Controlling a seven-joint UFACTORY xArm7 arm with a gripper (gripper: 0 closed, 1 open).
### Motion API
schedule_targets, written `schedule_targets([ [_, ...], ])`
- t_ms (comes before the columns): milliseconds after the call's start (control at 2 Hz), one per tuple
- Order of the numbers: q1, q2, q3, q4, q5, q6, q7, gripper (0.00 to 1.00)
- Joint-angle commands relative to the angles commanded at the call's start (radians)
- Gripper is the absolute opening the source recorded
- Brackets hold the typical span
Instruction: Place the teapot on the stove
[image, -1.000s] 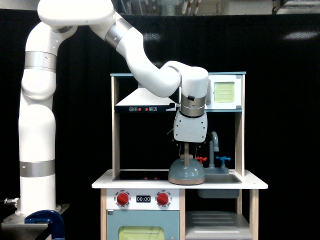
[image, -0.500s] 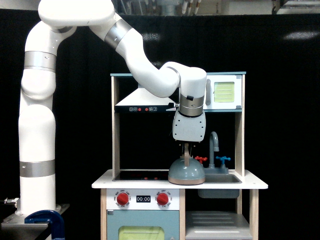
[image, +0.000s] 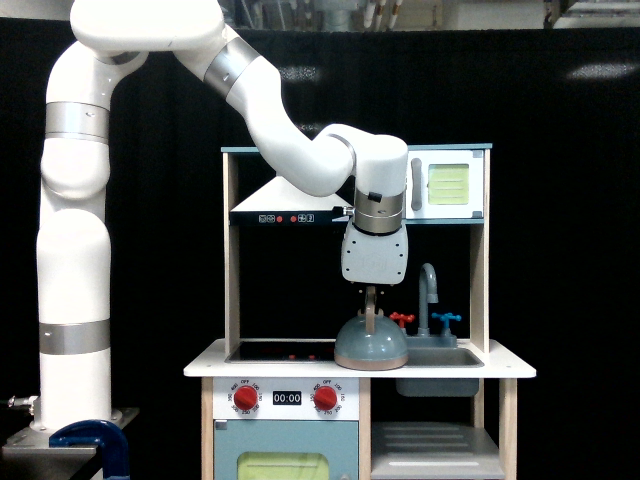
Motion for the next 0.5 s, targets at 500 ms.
schedule_targets([
  [500,-0.018,-0.122,0.035,-0.041,-0.066,0.038,0.090,0.00],
])
